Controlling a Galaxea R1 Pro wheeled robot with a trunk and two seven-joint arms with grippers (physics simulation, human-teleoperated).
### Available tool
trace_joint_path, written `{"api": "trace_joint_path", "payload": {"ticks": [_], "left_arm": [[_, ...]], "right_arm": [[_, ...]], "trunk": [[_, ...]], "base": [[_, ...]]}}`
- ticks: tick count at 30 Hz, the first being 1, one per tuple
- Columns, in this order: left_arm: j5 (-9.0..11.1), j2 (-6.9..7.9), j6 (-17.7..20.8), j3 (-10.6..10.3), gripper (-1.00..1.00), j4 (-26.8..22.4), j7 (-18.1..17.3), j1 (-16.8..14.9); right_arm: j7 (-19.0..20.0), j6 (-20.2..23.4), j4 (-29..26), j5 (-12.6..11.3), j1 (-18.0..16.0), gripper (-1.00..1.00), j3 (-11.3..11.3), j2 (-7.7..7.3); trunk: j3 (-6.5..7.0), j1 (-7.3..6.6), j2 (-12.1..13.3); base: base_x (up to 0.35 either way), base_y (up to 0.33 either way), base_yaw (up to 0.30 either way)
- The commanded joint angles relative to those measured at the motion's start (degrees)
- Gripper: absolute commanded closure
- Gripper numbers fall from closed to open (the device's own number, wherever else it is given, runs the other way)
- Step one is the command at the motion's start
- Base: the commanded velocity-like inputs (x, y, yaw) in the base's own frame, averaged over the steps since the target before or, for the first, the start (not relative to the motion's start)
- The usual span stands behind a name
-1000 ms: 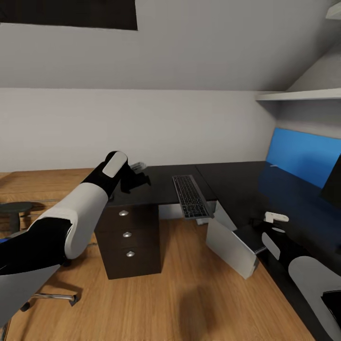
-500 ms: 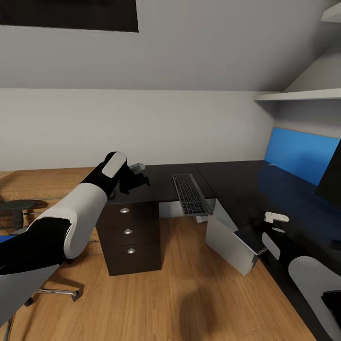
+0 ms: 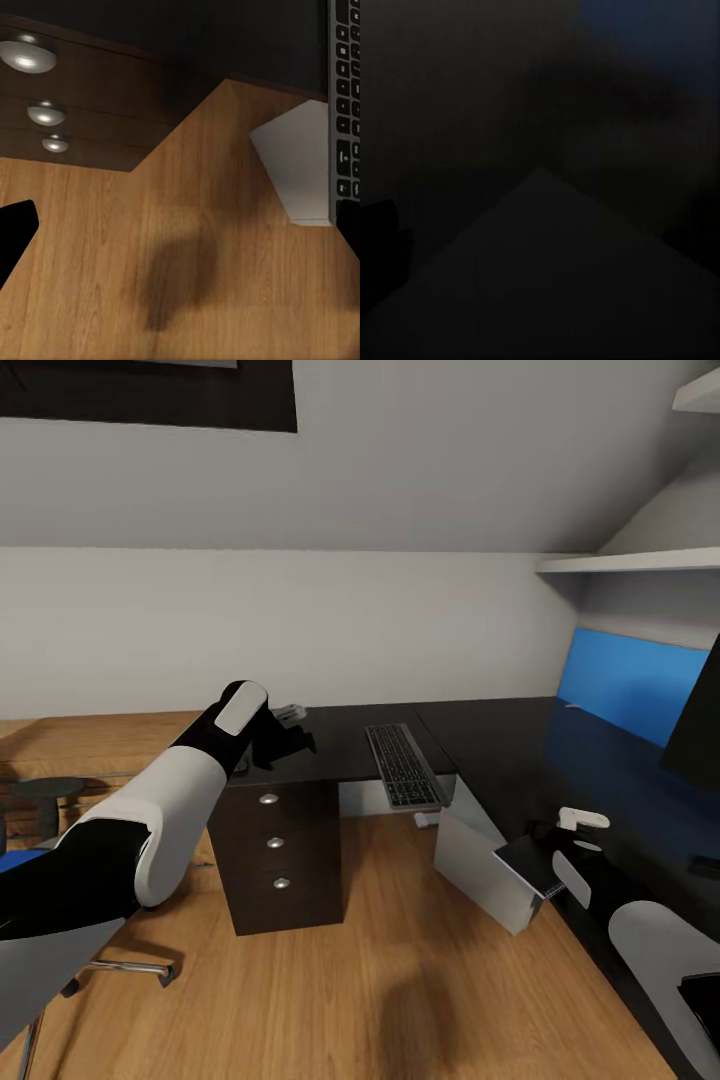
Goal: In the bedroom, organize the workspace by keeping the computer under the desk, ensuring the monitor is on the desk, placing the keyboard on the desk next to the monitor, placing the mouse on the desk next to the keyboard, moving the folder from the swivel chair onto the desk next to the mouse, stacking the notebook on top of the folder with the pen on top of the notebook, and positioning the swivel chair next to the desk.
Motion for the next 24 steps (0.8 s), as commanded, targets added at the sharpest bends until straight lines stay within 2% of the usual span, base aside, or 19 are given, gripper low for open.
{"api": "trace_joint_path", "payload": {"ticks": [1,12,24], "left_arm": [[0.62,0.04,0.07,-0.33,-1.0,-0.07,0.52,-0.04],[0.82,0.04,0.07,-0.35,-1.0,0.02,0.49,-0.03],[0.91,0.04,0.07,-0.34,-1.0,0.56,0.42,-0.03]], "right_arm": [[-0.39,0.4,0.35,-0.88,0.03,-1.0,0.44,-0.05],[-0.39,0.34,0.35,-0.88,0.03,-1.0,0.44,-0.02],[-0.39,0.31,0.37,-0.88,0.03,-1.0,0.42,-0.02]], "trunk": [[-0.08,0.0,-0.02],[-0.08,0.0,-0.02],[-0.08,0.0,-0.02]], "base": [[-0.01,0.004,0.0],[-0.099,0.067,0.0],[-0.015,0.01,0.0]]}}
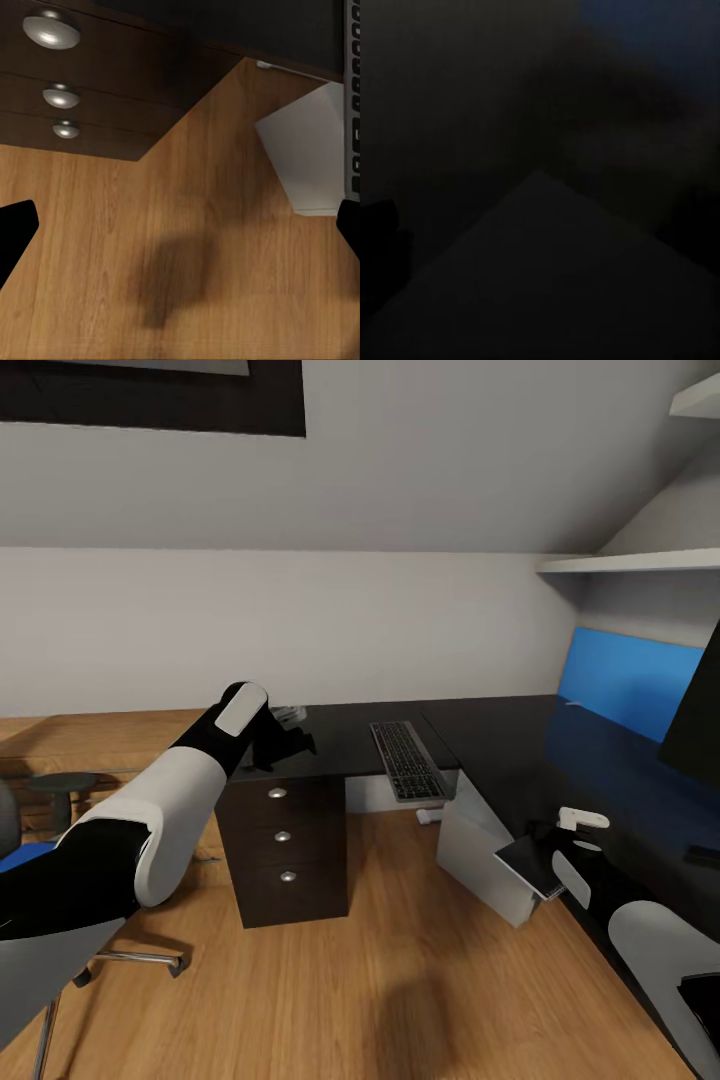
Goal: In the bedroom, organize the workspace by keeping the computer under the desk, ensuring the monitor is on the desk, placing the keyboard on the desk next to the monitor, placing the mouse on the desk next to the keyboard, moving the folder from the swivel chair onto the desk next to the mouse, stacking the notebook on top of the folder with the pen on top of the notebook, and positioning the swivel chair next to the desk.
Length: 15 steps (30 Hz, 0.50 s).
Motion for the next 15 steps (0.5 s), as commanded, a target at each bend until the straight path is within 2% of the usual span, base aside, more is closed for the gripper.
{"api": "trace_joint_path", "payload": {"ticks": [1,15], "left_arm": [[0.61,0.03,0.07,-0.35,-1.0,0.03,0.51,-0.04],[0.61,0.03,0.07,-0.36,-1.0,0.28,0.59,-0.04]], "right_arm": [[-0.36,0.41,0.32,-0.88,0.03,-1.0,0.37,-0.06],[-0.38,0.26,-1.31,-0.95,0.06,-1.0,0.31,-0.06]], "trunk": [[-0.08,0.0,-0.02],[0.2,0.0,-0.02]], "base": [[0.0,0.0,0.0],[0.0,0.0,-0.011]]}}
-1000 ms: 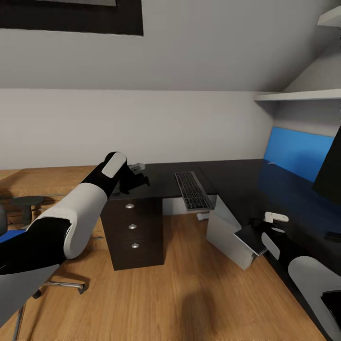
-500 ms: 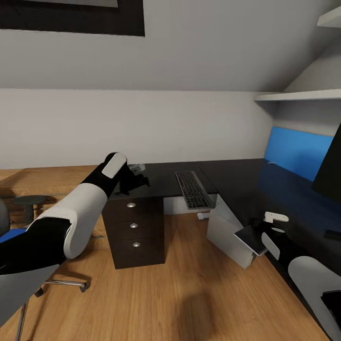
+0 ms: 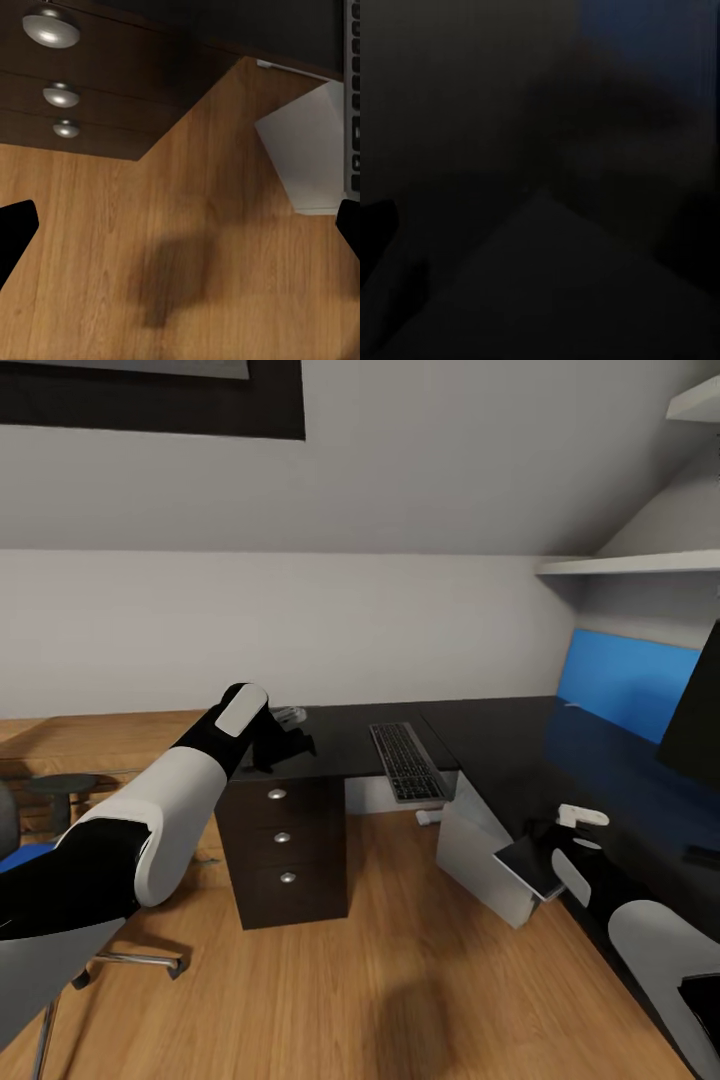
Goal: In the bedroom, organize the workspace by keeping the computer under the desk, ensuring the monitor is on the desk, placing the keyboard on the desk next to the monitor, placing the mouse on the desk next to the keyboard, moving the folder from the swivel chair onto the desk next to the mouse, stacking the notebook on top of the folder with the pen on top of the notebook, and positioning the swivel chair next to the desk.
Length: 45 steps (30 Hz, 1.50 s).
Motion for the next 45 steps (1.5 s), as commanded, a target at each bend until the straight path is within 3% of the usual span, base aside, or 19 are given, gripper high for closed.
{"api": "trace_joint_path", "payload": {"ticks": [1,21,25,34,45], "left_arm": [[0.59,0.04,0.08,-0.34,-1.0,-0.07,0.54,-0.03],[0.36,0.02,0.04,-0.38,-1.0,1.77,0.54,-0.03],[0.24,-0.02,-0.07,-0.41,-1.0,2.01,0.58,-0.03],[0.15,-0.04,-2.9,-0.43,-1.0,2.04,0.5,-0.01],[0.11,0.11,-4.78,-0.42,-1.0,1.95,0.12,0.56]], "right_arm": [[-0.45,0.34,-0.26,-0.34,0.0,-1.0,0.45,-0.07],[-0.44,0.39,-0.66,-0.34,0.03,-1.0,0.43,-0.08],[-0.51,1.2,-3.35,-0.42,0.15,-1.0,0.44,-0.07],[-0.6,10.17,-10.29,-0.84,0.36,-1.0,0.41,0.01],[-0.62,13.36,-13.33,-0.96,0.63,-1.0,0.41,0.16]], "trunk": [[0.02,-0.01,-0.03],[1.72,-0.01,-0.03],[2.07,-0.01,-0.03],[2.76,-0.01,-0.03],[2.9,-0.01,-0.03]], "base": [[0.0,0.0,-0.054],[0.0,0.0,-0.062],[0.0,0.0,-0.013],[0.0,0.0,-0.001],[0.0,0.0,0.0]]}}
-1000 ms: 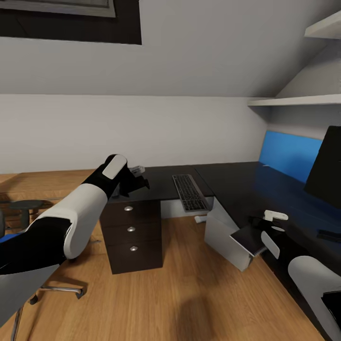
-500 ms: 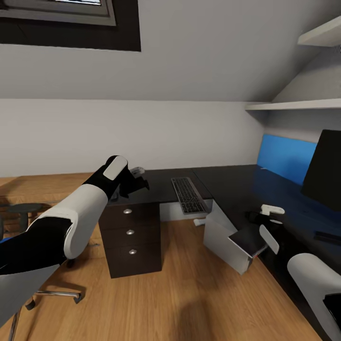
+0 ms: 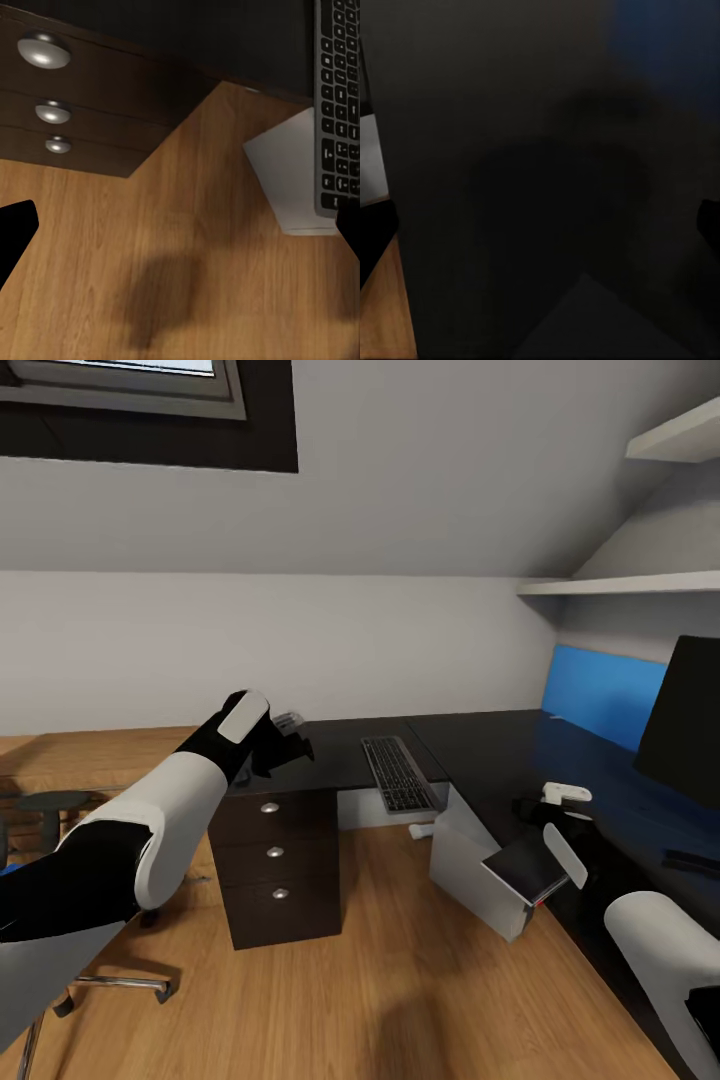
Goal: In the bedroom, organize the workspace by keeping the computer under the desk, ensuring the monitor is on the desk, placing the keyboard on the desk next to the monitor, placing the mouse on the desk next to the keyboard, moving the folder from the swivel chair onto the desk next to the mouse, stacking the notebook on top of the folder with the pen on top of the notebook, and positioning the swivel chair next to the desk.
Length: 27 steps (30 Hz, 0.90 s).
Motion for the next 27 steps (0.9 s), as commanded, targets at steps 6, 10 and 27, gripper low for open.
{"api": "trace_joint_path", "payload": {"ticks": [6,10,27], "left_arm": [[0.69,0.05,-5.96,-0.41,-1.0,-0.56,0.12,1.97],[0.73,0.12,-9.79,-0.41,-1.0,-1.0,-0.11,4.44],[-0.18,1.09,-17.16,-4.05,-1.0,-32.0,-1.43,25.94]], "right_arm": [[-0.56,0.69,-0.31,-0.66,-0.03,-1.0,0.47,-0.07],[-0.56,0.8,-0.34,-0.7,-0.03,-1.0,0.47,-0.09],[-0.45,0.97,-0.86,-0.78,-0.03,-1.0,0.47,-0.07]], "trunk": [[-0.06,-0.01,-0.03],[-0.06,-0.01,-0.03],[-0.06,-0.01,-0.03]], "base": [[0.0,0.0,0.0],[0.0,0.0,0.0],[0.0,0.0,0.0]]}}
